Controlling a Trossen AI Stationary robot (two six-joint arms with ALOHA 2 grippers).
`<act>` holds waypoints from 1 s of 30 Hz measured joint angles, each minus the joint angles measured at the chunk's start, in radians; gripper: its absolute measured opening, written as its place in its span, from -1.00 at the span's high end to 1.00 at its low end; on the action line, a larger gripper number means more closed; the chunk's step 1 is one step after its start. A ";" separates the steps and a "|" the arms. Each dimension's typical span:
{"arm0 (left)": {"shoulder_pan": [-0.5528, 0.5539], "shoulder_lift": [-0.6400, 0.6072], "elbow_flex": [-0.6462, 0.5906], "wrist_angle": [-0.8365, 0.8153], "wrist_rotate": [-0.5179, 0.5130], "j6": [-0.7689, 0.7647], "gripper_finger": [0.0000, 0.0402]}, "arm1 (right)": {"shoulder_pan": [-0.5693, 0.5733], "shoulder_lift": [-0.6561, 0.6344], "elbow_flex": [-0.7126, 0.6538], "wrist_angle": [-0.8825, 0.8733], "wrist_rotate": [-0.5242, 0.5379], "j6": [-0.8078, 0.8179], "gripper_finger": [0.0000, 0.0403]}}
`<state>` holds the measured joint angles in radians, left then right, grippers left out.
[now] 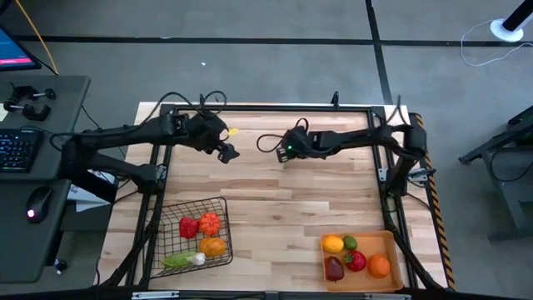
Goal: Sort produce into baskets
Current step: Put the red strawberry into the orange bin
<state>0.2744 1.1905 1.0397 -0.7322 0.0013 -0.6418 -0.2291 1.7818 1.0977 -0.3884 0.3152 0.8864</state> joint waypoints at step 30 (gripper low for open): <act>0.000 -0.262 0.001 0.238 -0.192 -0.001 -0.97 | 0.394 0.262 0.397 0.759 -0.451 -0.499 0.42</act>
<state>0.2740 0.9289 1.0405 -0.4946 -0.1904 -0.6430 0.1647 2.0433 1.4944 0.3704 -0.1360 0.3876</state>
